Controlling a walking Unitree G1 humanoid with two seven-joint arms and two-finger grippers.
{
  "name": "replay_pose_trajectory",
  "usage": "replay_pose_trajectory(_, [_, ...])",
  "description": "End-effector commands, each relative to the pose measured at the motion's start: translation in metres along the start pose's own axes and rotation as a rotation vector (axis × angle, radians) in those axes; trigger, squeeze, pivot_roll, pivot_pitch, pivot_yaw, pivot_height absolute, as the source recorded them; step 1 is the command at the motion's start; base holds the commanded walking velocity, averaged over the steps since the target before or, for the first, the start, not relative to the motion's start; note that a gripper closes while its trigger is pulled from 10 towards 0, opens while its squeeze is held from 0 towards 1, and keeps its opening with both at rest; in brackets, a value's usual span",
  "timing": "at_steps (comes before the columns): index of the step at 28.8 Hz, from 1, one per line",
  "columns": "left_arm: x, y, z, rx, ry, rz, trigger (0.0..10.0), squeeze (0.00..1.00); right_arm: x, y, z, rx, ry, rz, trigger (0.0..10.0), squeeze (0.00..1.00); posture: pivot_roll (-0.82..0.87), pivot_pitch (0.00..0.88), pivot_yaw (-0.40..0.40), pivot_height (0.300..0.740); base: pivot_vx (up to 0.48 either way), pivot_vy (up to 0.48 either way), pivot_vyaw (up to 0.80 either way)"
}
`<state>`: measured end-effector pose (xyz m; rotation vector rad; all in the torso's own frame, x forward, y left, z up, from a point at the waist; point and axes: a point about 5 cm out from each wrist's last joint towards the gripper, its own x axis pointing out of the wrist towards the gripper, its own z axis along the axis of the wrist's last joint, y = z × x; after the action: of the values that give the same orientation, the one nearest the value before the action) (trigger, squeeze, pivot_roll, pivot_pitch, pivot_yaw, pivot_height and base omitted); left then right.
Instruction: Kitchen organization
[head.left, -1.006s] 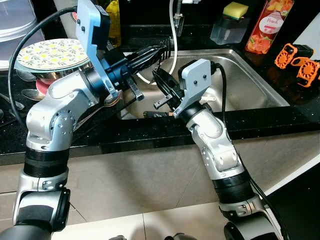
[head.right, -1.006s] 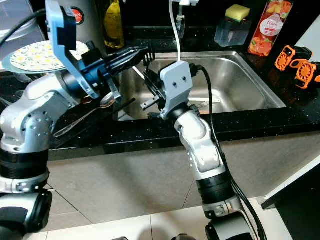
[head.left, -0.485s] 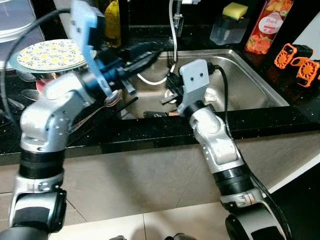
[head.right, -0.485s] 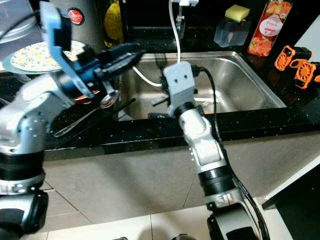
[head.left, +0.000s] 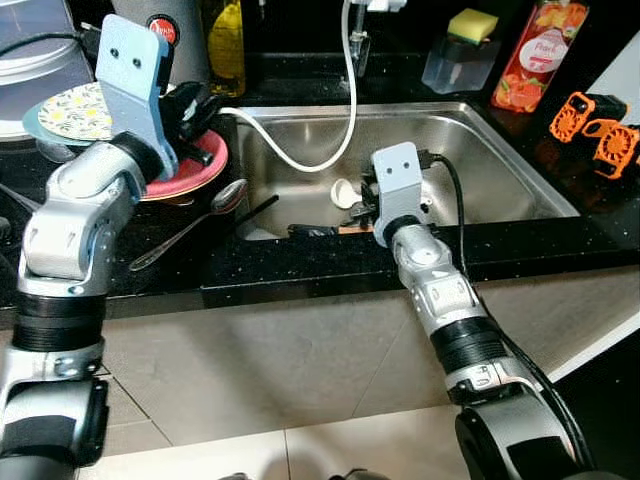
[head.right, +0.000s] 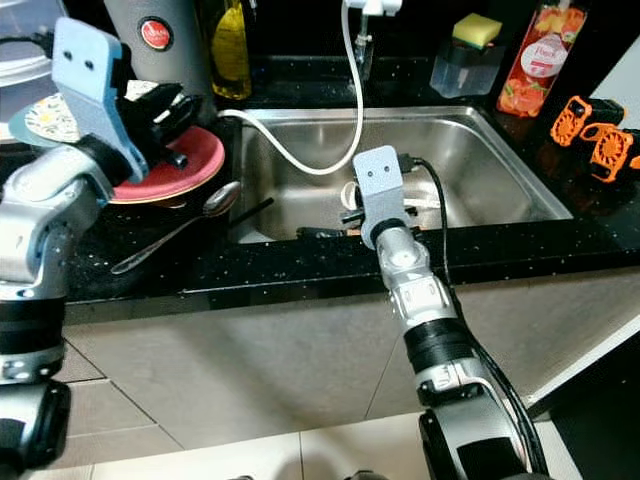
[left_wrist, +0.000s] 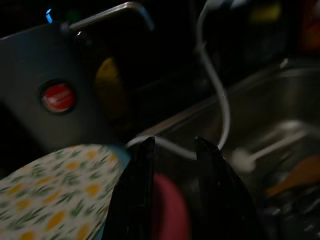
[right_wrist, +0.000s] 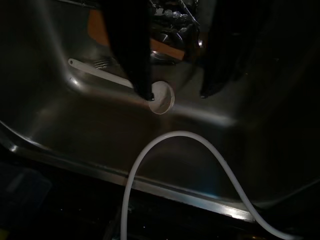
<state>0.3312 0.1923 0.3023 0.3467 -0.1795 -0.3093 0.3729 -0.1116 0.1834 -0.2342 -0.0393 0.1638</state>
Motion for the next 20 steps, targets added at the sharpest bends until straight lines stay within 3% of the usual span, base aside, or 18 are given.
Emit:
replay_pose_trajectory(1, [0.001, 0.0, -0.012, 0.02, 0.081, 0.011, 10.0, 0.0, -0.001, -0.005, -0.015, 0.001, 0.061, -0.024, 10.0, 1.0, 0.14, 0.004, -0.03, 0.74, 0.0, 0.0, 0.0])
replay_pose_trajectory(5, [0.004, -0.001, -0.013, 0.011, 0.109, 0.033, 10.0, 0.0, 0.0, -0.013, -0.009, 0.013, 0.026, -0.058, 10.0, 1.0, 0.13, 0.002, -0.023, 0.74, 0.0, 0.0, 0.0])
replay_pose_trajectory(6, [0.006, -0.001, -0.012, -0.025, 0.111, 0.04, 10.0, 0.0, -0.001, -0.016, -0.005, 0.023, 0.006, -0.068, 10.0, 0.42, 0.13, 0.002, -0.023, 0.74, 0.0, 0.0, 0.0])
replay_pose_trajectory(7, [0.007, 0.0, -0.008, -0.067, 0.101, 0.044, 10.0, 0.0, -0.001, -0.02, -0.002, 0.036, -0.012, -0.082, 10.0, 0.04, 0.12, 0.002, -0.018, 0.74, 0.0, 0.0, 0.0])
replay_pose_trajectory(9, [0.009, 0.002, -0.004, -0.101, 0.102, 0.073, 10.0, 0.0, -0.002, -0.026, 0.004, 0.057, -0.038, -0.104, 10.0, 0.0, 0.12, 0.001, -0.016, 0.74, 0.0, 0.0, 0.0])
replay_pose_trajectory(12, [0.011, 0.009, 0.007, 0.014, 0.106, 0.18, 10.0, 0.0, -0.004, -0.038, 0.016, 0.1, -0.044, -0.118, 10.0, 0.0, 0.11, 0.0, -0.009, 0.74, 0.0, 0.0, 0.0])
replay_pose_trajectory(13, [0.011, 0.01, 0.009, -0.001, 0.092, 0.2, 10.0, 0.0, -0.004, -0.043, 0.02, 0.098, -0.04, -0.124, 10.0, 0.0, 0.11, 0.0, -0.008, 0.74, 0.0, 0.0, 0.0])
replay_pose_trajectory(14, [0.011, 0.01, 0.009, -0.001, 0.092, 0.2, 10.0, 0.0, -0.004, -0.043, 0.02, 0.098, -0.04, -0.124, 10.0, 0.0, 0.11, 0.0, -0.008, 0.74, 0.0, 0.0, 0.0])
replay_pose_trajectory(16, [0.008, 0.008, 0.016, -0.033, 0.018, 0.196, 10.0, 0.0, -0.007, -0.061, 0.04, 0.1, -0.047, -0.144, 10.0, 0.0, 0.11, 0.0, -0.005, 0.74, 0.0, 0.0, 0.0])
replay_pose_trajectory(17, [0.008, 0.008, 0.016, -0.033, 0.018, 0.196, 10.0, 0.0, -0.007, -0.061, 0.04, 0.1, -0.047, -0.144, 10.0, 0.0, 0.11, 0.0, -0.005, 0.74, 0.0, 0.0, 0.0])
replay_pose_trajectory(18, [0.006, 0.002, 0.015, -0.049, 0.061, 0.102, 10.0, 0.0, -0.012, -0.072, 0.054, 0.103, -0.071, -0.105, 10.0, 0.0, 0.11, 0.0, -0.003, 0.74, 0.0, 0.0, 0.0])
replay_pose_trajectory(20, [0.005, -0.001, 0.015, -0.048, 0.083, 0.061, 10.0, 0.0, -0.015, -0.079, 0.06, 0.116, -0.077, -0.088, 10.0, 0.0, 0.11, 0.0, -0.003, 0.74, 0.0, 0.0, 0.0])
